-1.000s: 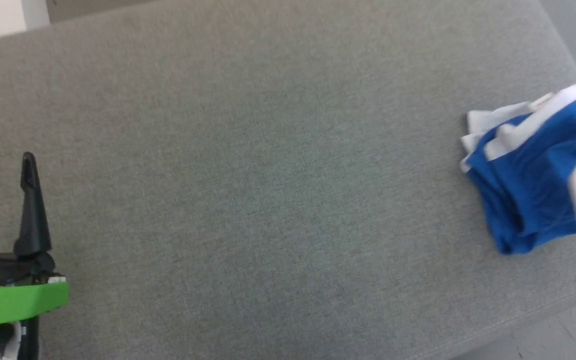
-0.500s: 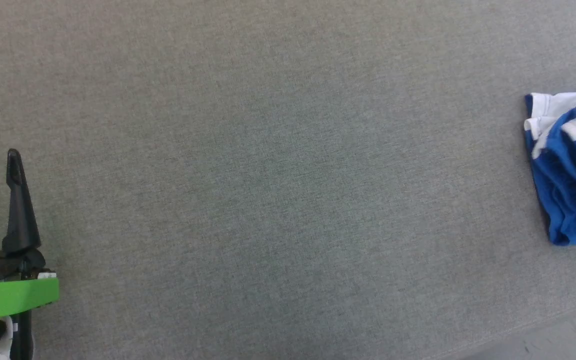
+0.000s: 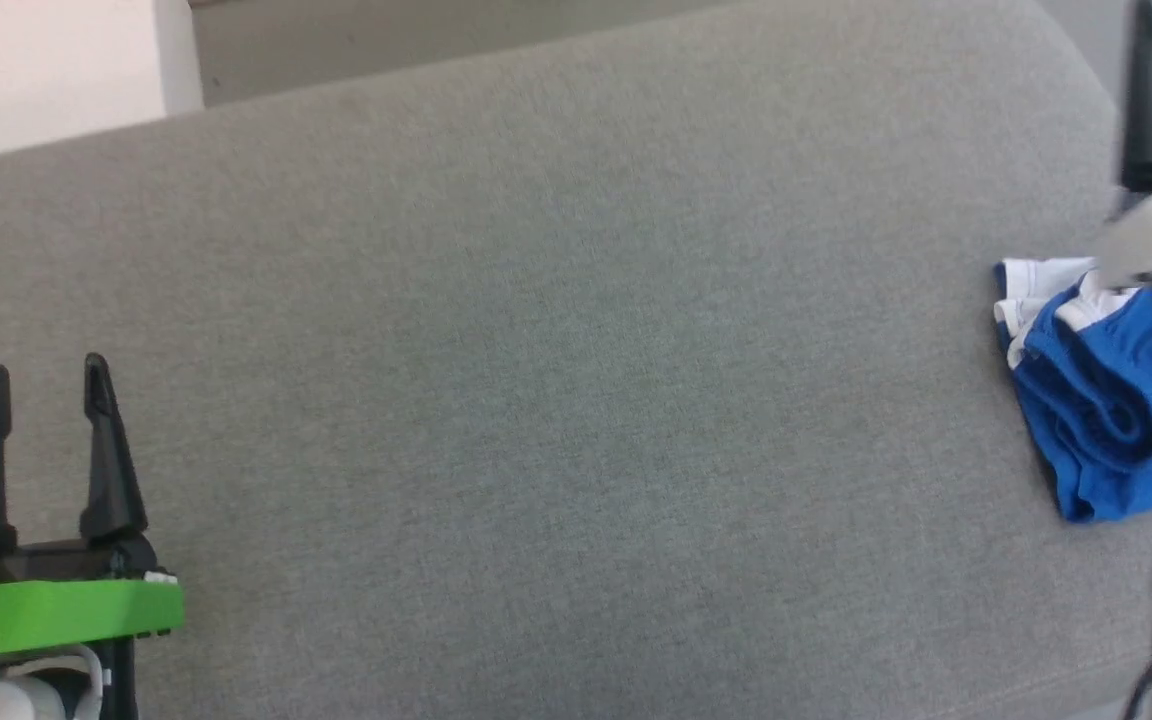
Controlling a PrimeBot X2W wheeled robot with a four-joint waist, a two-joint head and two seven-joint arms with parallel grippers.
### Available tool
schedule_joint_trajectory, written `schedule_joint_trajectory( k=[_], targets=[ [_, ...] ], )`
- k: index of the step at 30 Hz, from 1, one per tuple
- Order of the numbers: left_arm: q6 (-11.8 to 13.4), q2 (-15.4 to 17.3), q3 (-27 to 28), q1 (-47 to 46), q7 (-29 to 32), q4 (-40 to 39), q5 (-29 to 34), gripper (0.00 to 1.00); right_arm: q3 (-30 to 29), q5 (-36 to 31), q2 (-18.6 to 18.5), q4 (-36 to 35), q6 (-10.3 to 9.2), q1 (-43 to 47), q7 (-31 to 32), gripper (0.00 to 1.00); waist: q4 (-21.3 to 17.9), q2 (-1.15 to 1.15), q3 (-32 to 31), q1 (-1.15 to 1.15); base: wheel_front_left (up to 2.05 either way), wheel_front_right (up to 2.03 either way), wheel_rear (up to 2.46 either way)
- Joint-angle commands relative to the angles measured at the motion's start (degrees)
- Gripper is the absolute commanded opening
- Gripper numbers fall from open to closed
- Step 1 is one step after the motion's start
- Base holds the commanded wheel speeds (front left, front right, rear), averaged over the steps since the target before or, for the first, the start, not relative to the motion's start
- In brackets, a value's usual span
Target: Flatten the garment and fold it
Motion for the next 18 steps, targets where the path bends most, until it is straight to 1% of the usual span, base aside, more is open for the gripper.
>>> schedule_joint_trajectory(
  k=[1, 3, 6, 8, 11, 14, 18],
  targets=[
    [-0.4, -0.5, 0.0, 0.5, -0.2, 0.5, 1.0, 1.00, 1.4, 0.6, 2.1, -1.1, -0.10, 0.2, -2.2, 1.00, 2.4, 0.00, -5.4, 0.00, 0.00, 0.00, 0.00],
    [-0.4, -0.9, -0.4, 0.3, -0.2, 1.2, 1.3, 1.00, 3.0, 1.1, 4.8, -2.3, -0.10, 1.6, -5.7, 1.00, 3.3, 0.00, -6.5, 0.00, 0.00, 0.00, 0.00],
    [-0.4, -1.5, -1.3, -0.1, -0.2, 2.4, 1.6, 1.00, 6.3, 2.4, 6.5, -2.9, -0.10, 4.5, -10.2, 1.00, 4.9, 0.00, -8.1, 0.00, 0.00, 0.00, 0.00],
    [-0.4, -1.7, -2.0, -0.3, -0.2, 3.5, 1.8, 1.00, 7.7, 4.6, 6.8, -2.6, -0.10, 6.6, -13.6, 1.00, 6.2, 0.00, -9.1, 0.00, 0.00, 0.00, 0.00],
    [-0.4, -1.9, -3.3, -0.9, -0.2, 5.5, 1.8, 1.00, 9.1, 10.1, 6.9, -1.1, -0.10, 10.1, -18.8, 1.00, 8.2, 0.00, -10.3, 0.00, 0.00, 0.00, 0.00],
    [-0.4, -2.2, -3.8, -1.6, -0.2, 7.5, 1.8, 1.00, 9.9, 13.1, 6.9, 1.1, -0.10, 12.8, -21.2, 1.00, 10.0, 0.00, -11.0, 0.00, 0.00, 0.00, 0.00],
    [-0.4, -3.1, -4.2, -2.9, -0.2, 9.2, 2.0, 1.00, 11.1, 15.2, 6.9, 3.9, -0.10, 15.8, -22.1, 1.00, 11.9, 0.00, -11.7, 0.00, 0.00, 0.00, 0.00]
  ],
)
